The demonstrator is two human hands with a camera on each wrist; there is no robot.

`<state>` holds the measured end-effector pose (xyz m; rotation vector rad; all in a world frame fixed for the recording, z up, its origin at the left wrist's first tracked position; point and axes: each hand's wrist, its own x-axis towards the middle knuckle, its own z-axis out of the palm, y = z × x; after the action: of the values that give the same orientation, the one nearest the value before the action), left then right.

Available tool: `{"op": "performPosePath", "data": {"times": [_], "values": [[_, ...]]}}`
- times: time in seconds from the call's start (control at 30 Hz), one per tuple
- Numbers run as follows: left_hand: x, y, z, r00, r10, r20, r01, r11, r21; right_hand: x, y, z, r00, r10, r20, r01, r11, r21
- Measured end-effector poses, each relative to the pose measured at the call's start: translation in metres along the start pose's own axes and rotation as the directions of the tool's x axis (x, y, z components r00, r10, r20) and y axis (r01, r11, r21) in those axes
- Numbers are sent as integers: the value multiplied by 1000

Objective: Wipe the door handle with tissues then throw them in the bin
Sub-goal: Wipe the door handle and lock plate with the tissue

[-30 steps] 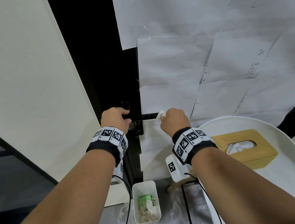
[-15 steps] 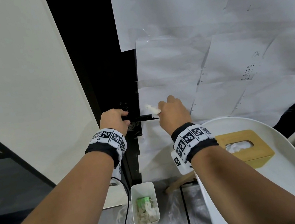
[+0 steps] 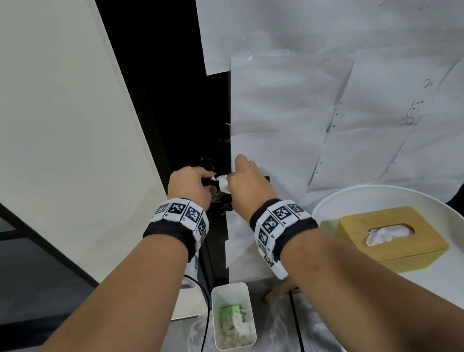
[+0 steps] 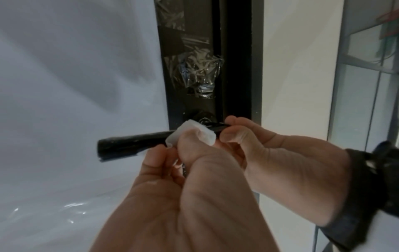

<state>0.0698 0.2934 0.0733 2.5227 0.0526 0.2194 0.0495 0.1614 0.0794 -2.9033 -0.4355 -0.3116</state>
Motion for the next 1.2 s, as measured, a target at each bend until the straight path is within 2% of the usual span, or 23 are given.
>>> {"op": "performPosePath", "data": {"times": [0.1,0.33,0.47,0.6,0.73,0.93,1.2], "values": [[1,-1,1,1000,-5,15,4,1000,7,-3,9,-2,1000,0,2,0,1000,-31],[10,-3,1,994,-1,110,-3,999,36,-11,33,-11,991,131,8,-131,991,-38],[7,-5,5,995,85,45,-84,996,-17,-6,20,-3,996,86,15,-86,996,-3],[3,-6,7,990,139,31,-139,990,-17,2,4,3,1000,16,15,-16,1000,-5],[1,-5,5,989,136,50,-137,990,14,4,12,4,1000,0,24,0,1000,-5],[4,-6,5,992,117,43,-116,993,-24,-1,33,0,997,80,12,-79,996,-42],[7,-7,3,992,128,10,-127,991,-46,6,-3,4,1000,8,11,-7,999,-37]]}}
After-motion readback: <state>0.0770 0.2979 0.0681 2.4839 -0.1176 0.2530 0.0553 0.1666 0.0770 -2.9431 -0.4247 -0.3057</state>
